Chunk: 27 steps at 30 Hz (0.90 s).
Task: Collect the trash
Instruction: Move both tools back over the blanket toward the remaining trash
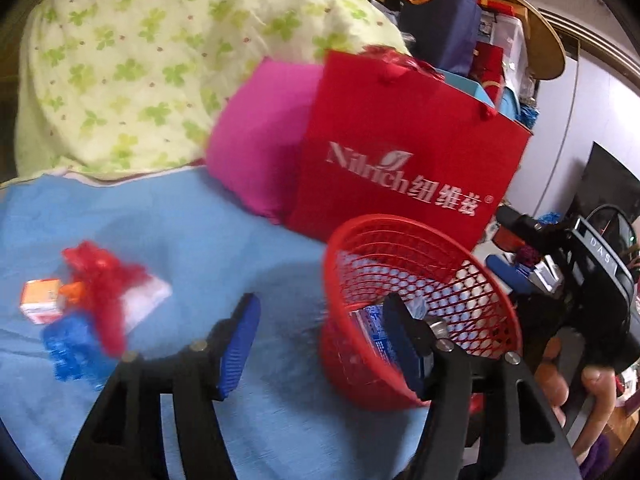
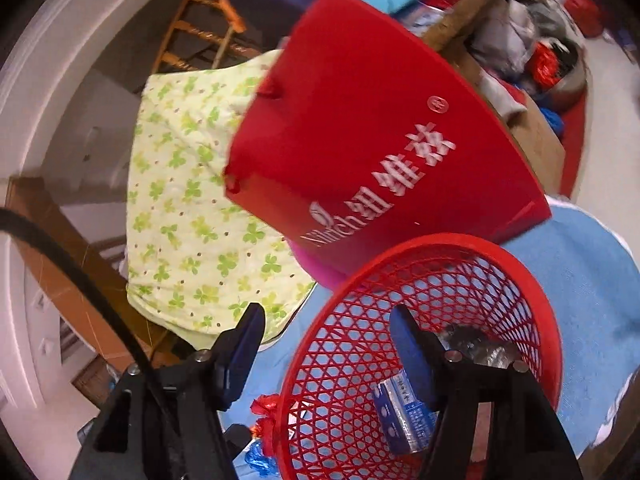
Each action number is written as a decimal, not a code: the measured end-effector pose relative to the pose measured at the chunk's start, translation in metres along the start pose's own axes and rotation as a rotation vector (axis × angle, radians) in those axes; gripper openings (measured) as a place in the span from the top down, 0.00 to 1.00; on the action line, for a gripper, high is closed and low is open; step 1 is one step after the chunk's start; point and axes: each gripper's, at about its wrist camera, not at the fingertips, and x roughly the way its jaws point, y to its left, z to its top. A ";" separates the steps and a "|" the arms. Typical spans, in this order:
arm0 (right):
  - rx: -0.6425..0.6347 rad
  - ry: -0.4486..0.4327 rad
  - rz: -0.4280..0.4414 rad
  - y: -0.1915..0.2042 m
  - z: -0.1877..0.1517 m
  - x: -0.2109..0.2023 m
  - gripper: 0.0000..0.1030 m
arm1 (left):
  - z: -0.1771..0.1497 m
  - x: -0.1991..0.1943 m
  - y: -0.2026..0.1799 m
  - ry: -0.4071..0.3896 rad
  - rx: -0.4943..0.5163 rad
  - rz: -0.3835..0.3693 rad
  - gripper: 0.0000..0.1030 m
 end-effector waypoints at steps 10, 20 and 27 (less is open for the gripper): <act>-0.350 -0.050 0.033 0.069 -0.037 -0.003 0.33 | -0.039 -0.068 0.096 -0.019 -0.125 0.219 0.35; -0.586 0.028 0.166 0.130 -0.106 0.004 0.33 | -0.082 -0.101 0.179 0.002 -0.277 0.474 0.35; -0.671 0.126 0.224 0.153 -0.145 0.019 0.33 | -0.103 -0.093 0.206 0.023 -0.296 0.583 0.35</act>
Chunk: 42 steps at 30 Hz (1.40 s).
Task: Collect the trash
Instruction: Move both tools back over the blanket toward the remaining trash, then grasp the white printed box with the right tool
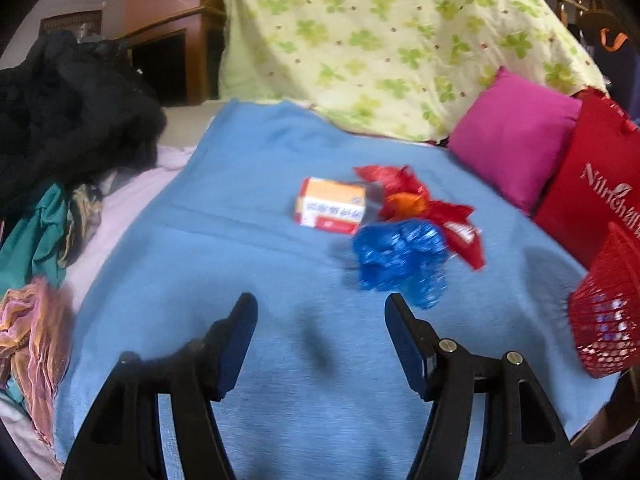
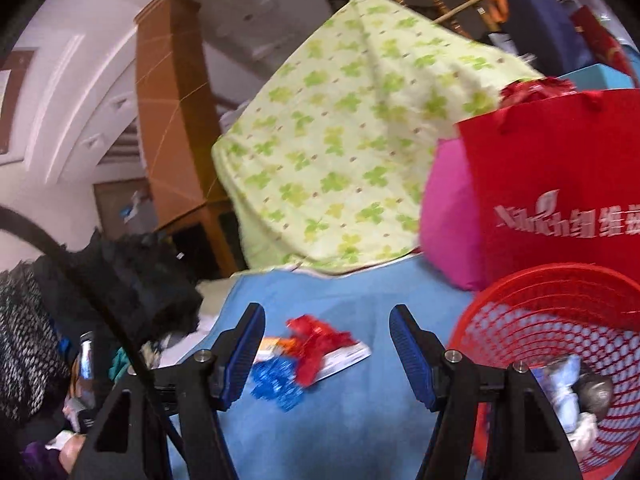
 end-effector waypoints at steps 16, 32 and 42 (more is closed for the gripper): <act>0.099 0.448 0.101 0.030 -0.064 0.116 0.33 | 0.012 0.039 0.023 0.030 0.028 0.042 0.35; 0.459 0.510 -0.095 -0.067 -0.075 0.235 0.44 | 0.032 0.075 0.024 0.055 -0.019 -0.056 0.35; 0.395 0.592 -0.185 -0.057 -0.078 0.304 0.49 | 0.032 0.079 0.024 0.068 -0.028 -0.075 0.35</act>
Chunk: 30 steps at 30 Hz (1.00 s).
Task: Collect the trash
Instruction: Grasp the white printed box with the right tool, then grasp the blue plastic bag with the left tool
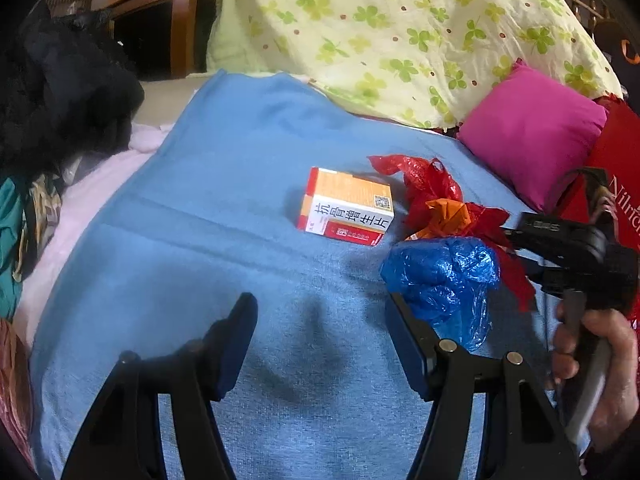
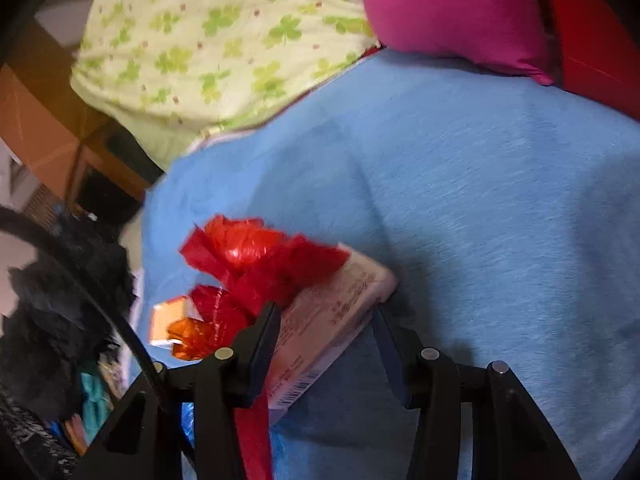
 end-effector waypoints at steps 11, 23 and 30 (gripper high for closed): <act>-0.259 -0.042 -0.267 0.057 -0.016 0.033 0.18 | -0.004 0.000 0.004 0.001 0.018 0.020 0.35; -0.332 0.075 -0.222 0.023 -0.011 -0.003 0.54 | 0.008 0.001 0.010 -0.037 -0.099 -0.142 0.33; -0.309 0.083 -0.164 0.010 -0.026 -0.037 0.55 | 0.022 0.023 -0.026 -0.008 -0.116 -0.199 0.27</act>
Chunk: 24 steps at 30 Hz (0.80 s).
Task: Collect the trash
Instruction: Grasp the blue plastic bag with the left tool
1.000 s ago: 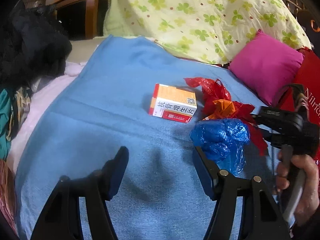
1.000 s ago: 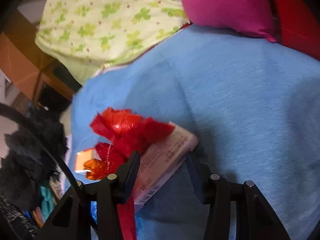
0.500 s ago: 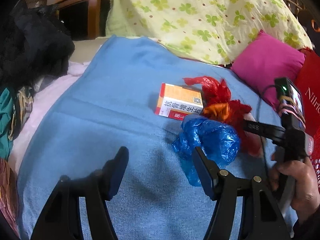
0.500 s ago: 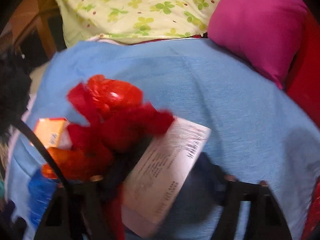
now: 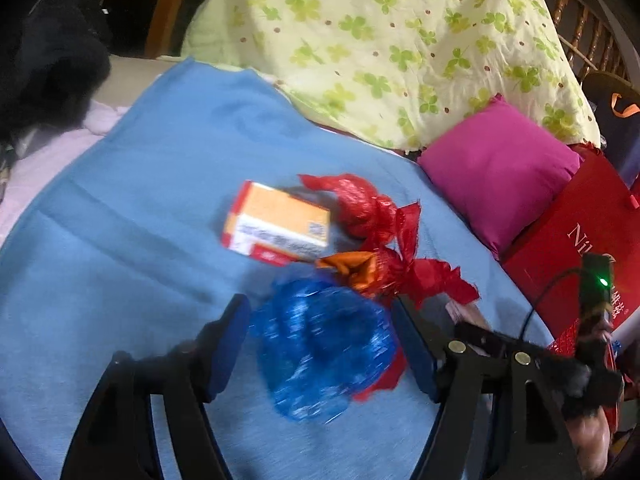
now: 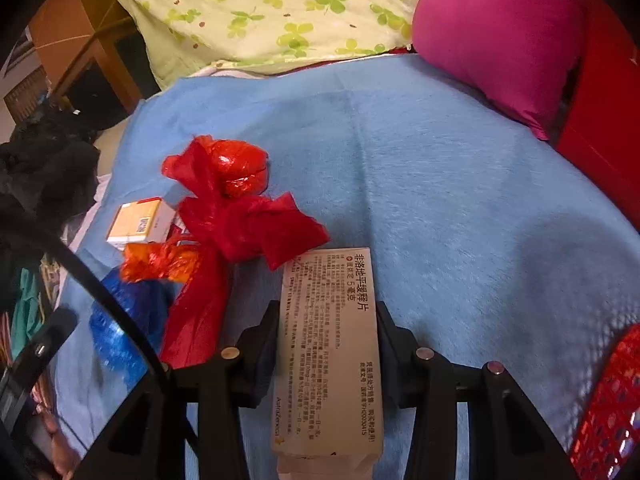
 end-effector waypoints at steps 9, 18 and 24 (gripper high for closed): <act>-0.035 -0.009 0.020 0.005 -0.014 -0.022 0.54 | -0.007 0.038 0.000 0.128 0.005 0.099 0.29; 0.091 0.017 0.361 -0.017 -0.031 -0.056 0.54 | -0.037 0.004 0.015 0.144 -0.012 0.039 0.53; 0.154 0.073 0.414 -0.029 -0.075 -0.061 0.54 | -0.056 -0.052 0.018 0.049 -0.008 0.084 0.53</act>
